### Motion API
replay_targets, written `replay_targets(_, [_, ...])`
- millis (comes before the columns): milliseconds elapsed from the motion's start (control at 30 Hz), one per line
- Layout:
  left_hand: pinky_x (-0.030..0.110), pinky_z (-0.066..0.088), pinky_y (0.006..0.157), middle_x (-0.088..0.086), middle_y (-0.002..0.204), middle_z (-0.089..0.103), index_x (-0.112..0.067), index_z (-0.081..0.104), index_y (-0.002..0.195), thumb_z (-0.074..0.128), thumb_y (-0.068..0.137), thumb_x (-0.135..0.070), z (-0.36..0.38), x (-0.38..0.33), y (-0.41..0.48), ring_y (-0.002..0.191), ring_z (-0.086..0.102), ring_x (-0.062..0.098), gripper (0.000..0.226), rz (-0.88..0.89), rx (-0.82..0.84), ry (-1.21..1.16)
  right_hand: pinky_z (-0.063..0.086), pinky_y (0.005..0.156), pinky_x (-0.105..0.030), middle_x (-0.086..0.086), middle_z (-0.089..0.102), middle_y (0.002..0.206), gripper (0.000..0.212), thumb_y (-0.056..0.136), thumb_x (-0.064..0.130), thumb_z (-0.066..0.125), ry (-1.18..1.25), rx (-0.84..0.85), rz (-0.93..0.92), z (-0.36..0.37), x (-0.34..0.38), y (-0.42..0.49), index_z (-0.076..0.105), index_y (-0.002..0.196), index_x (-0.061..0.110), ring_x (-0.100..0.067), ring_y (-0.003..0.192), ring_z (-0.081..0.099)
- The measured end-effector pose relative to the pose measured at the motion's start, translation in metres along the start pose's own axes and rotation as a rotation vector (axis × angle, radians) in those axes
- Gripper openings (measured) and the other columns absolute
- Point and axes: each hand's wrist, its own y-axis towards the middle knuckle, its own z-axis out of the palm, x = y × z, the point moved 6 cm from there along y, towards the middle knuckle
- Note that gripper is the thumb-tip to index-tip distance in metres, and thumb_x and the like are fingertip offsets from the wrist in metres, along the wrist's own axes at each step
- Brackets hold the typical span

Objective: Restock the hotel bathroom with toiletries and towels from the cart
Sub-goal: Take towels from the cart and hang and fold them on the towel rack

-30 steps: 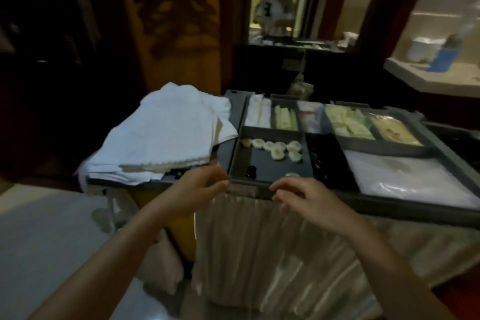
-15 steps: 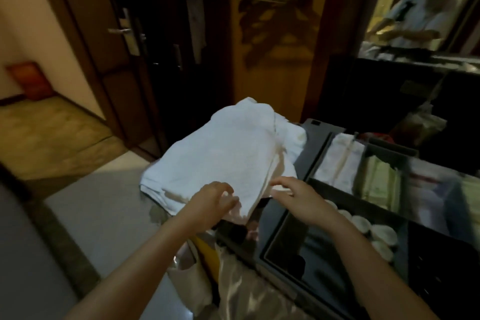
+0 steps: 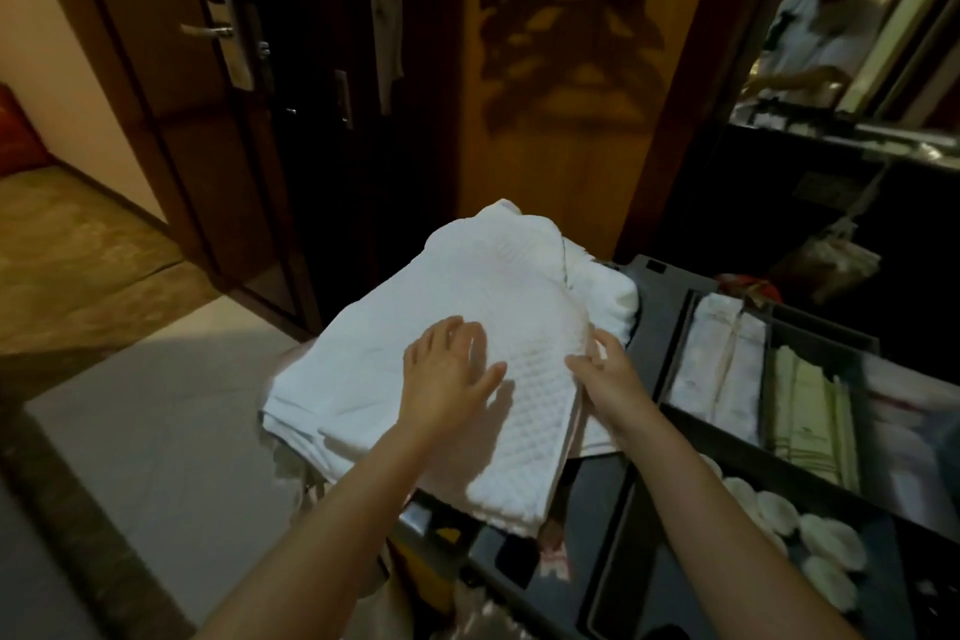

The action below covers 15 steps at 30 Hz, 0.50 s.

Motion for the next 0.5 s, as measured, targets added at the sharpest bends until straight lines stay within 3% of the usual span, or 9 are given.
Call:
replay_targets(100, [0.045, 0.003, 0.114, -0.002, 0.156, 0.012, -0.031, 0.022, 0.142, 0.037, 0.087, -0.060, 0.005, 0.015, 0.004, 0.144, 0.000, 0.020, 0.064, -0.015, 0.016, 0.024, 0.049, 0.090, -0.041, -0.009, 0.042, 0.144, 0.061, 0.091, 0.020, 0.057, 0.083, -0.094, 0.032, -0.004, 0.000, 0.008, 0.027, 0.143, 0.025, -0.027, 0.115, 0.054])
replay_targets(200, [0.043, 0.013, 0.110, -0.003, 0.150, 0.025, -0.034, 0.028, 0.138, 0.038, 0.079, -0.070, 0.004, 0.025, 0.010, 0.141, 0.011, 0.025, 0.071, 0.042, 0.010, 0.044, 0.050, 0.076, -0.032, -0.002, 0.045, 0.132, 0.062, 0.088, 0.018, 0.063, 0.270, -0.159, 0.046, 0.000, 0.000, 0.012, 0.032, 0.142, 0.021, -0.019, 0.100, 0.056])
replay_targets(267, [0.037, 0.026, 0.098, -0.005, 0.135, 0.040, -0.033, 0.037, 0.128, 0.042, 0.069, -0.074, -0.004, 0.028, 0.019, 0.126, 0.029, 0.023, 0.072, 0.056, -0.032, 0.058, 0.049, 0.083, -0.035, 0.002, 0.047, 0.129, 0.058, 0.087, 0.020, 0.064, 0.426, -0.179, 0.123, 0.001, 0.000, 0.018, 0.039, 0.139, 0.014, -0.021, 0.104, 0.055])
replay_targets(333, [0.034, 0.030, 0.091, -0.007, 0.126, 0.045, -0.033, 0.041, 0.123, 0.044, 0.063, -0.077, -0.009, 0.034, 0.028, 0.115, 0.034, 0.019, 0.074, 0.048, -0.041, 0.049, 0.048, 0.091, -0.040, -0.006, 0.055, 0.131, 0.052, 0.088, 0.025, 0.062, 0.470, -0.119, 0.212, 0.006, 0.003, 0.024, 0.046, 0.136, 0.011, -0.026, 0.111, 0.056])
replay_targets(433, [0.033, 0.030, 0.092, -0.008, 0.126, 0.044, -0.035, 0.039, 0.125, 0.041, 0.062, -0.080, -0.006, 0.045, 0.032, 0.114, 0.034, 0.017, 0.078, 0.060, -0.018, 0.018, 0.051, 0.084, -0.039, -0.011, 0.061, 0.125, 0.053, 0.089, 0.036, 0.059, 0.425, 0.014, 0.297, 0.017, 0.007, 0.030, 0.045, 0.137, 0.017, -0.028, 0.107, 0.060])
replay_targets(500, [0.032, 0.031, 0.094, -0.009, 0.127, 0.042, -0.036, 0.037, 0.126, 0.040, 0.063, -0.081, -0.002, 0.049, 0.030, 0.114, 0.033, 0.015, 0.077, 0.065, -0.018, -0.010, 0.050, 0.090, -0.042, -0.007, 0.060, 0.126, 0.058, 0.088, 0.041, 0.059, 0.388, 0.055, 0.267, 0.022, 0.010, 0.034, 0.040, 0.139, 0.021, -0.027, 0.108, 0.060])
